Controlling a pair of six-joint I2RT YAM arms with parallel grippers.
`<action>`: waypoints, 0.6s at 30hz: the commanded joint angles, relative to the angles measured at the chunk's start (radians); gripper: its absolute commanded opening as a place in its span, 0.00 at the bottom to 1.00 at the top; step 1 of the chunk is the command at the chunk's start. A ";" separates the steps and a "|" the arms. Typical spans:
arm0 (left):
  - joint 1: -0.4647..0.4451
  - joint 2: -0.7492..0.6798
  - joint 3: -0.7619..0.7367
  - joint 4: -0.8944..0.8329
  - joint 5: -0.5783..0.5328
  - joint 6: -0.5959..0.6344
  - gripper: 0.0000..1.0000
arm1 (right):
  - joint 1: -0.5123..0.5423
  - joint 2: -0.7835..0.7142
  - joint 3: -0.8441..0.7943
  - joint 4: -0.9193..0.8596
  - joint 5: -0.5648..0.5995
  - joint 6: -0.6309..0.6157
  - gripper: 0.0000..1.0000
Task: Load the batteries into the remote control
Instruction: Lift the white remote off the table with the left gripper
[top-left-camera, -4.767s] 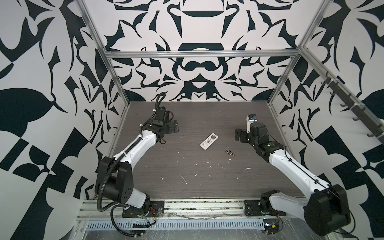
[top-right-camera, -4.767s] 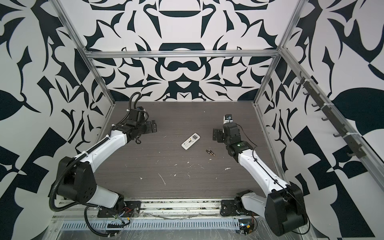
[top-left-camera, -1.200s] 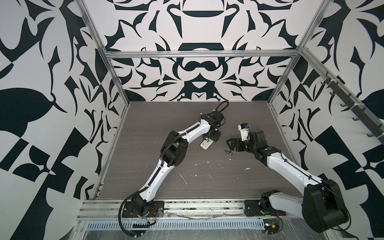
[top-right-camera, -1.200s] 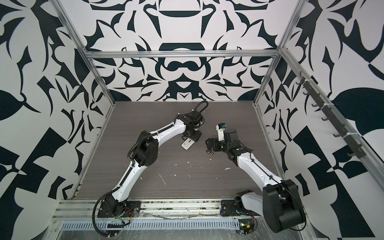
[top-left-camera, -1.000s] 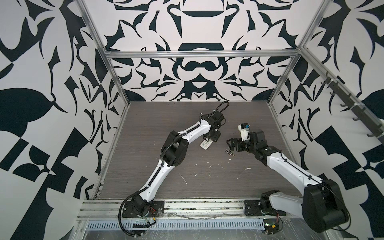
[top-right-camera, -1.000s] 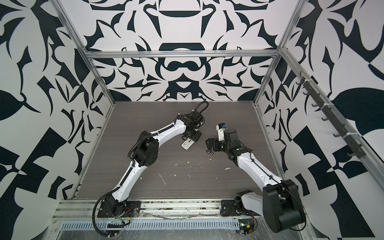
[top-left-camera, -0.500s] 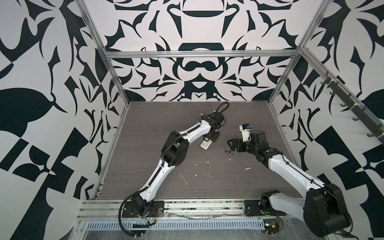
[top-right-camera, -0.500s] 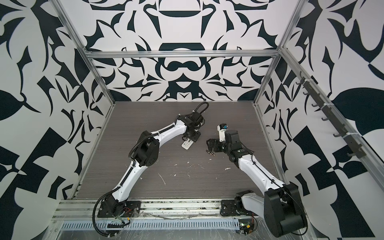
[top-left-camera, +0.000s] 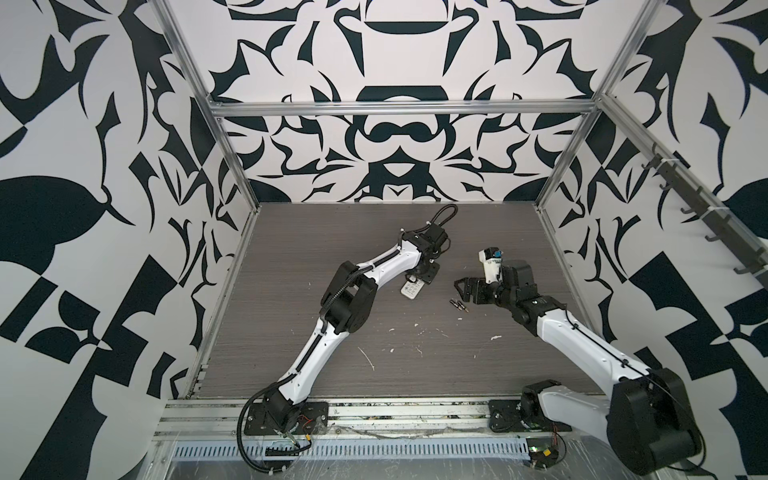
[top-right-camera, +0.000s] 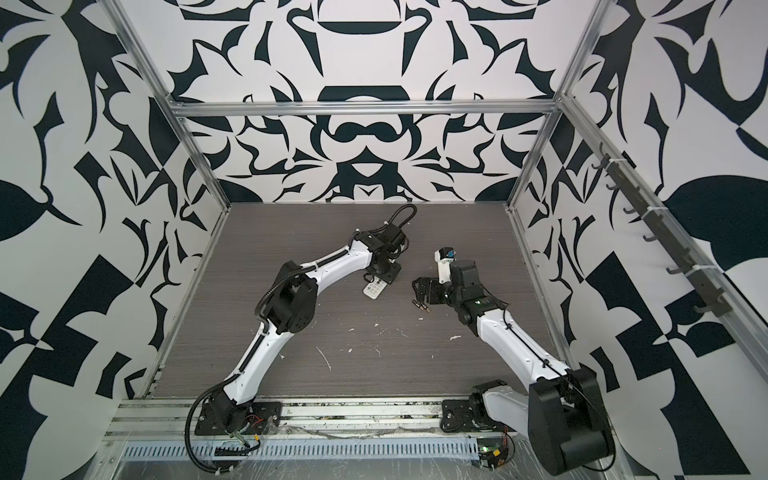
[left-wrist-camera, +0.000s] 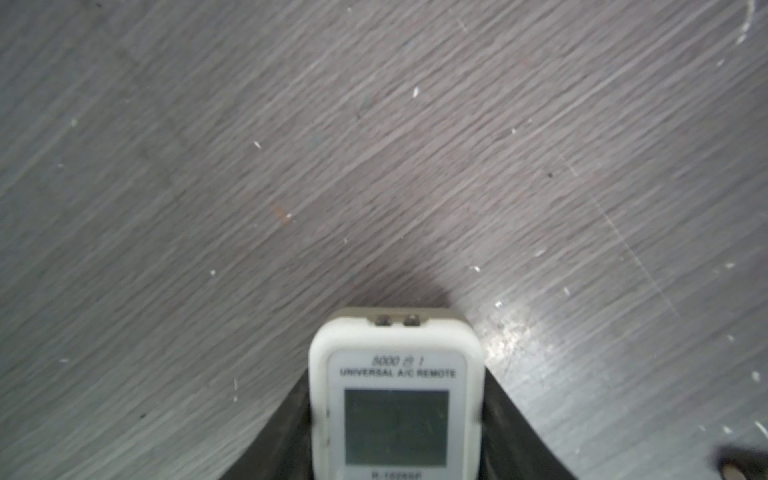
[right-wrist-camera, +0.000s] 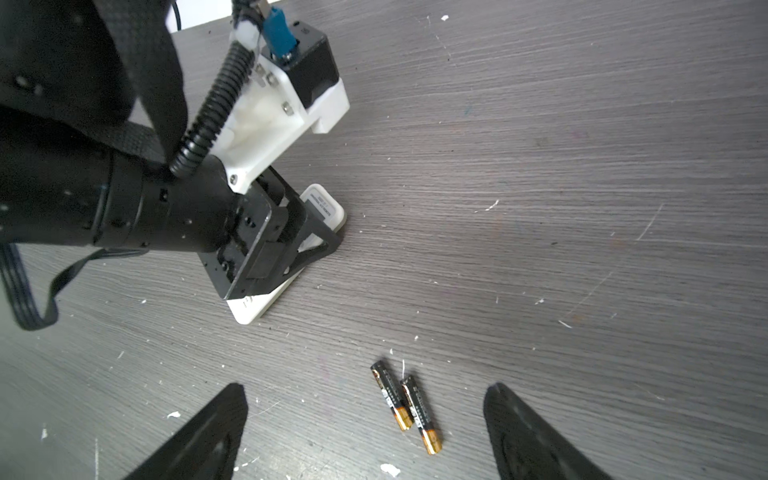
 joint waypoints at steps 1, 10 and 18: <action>0.010 -0.088 -0.053 0.025 0.022 -0.032 0.41 | -0.004 -0.029 0.027 0.034 -0.052 0.025 0.92; 0.046 -0.287 -0.269 0.194 0.107 -0.087 0.38 | -0.004 -0.063 0.044 0.024 -0.093 0.077 0.91; 0.070 -0.427 -0.390 0.305 0.206 -0.143 0.37 | -0.004 -0.080 0.028 0.109 -0.239 0.114 0.93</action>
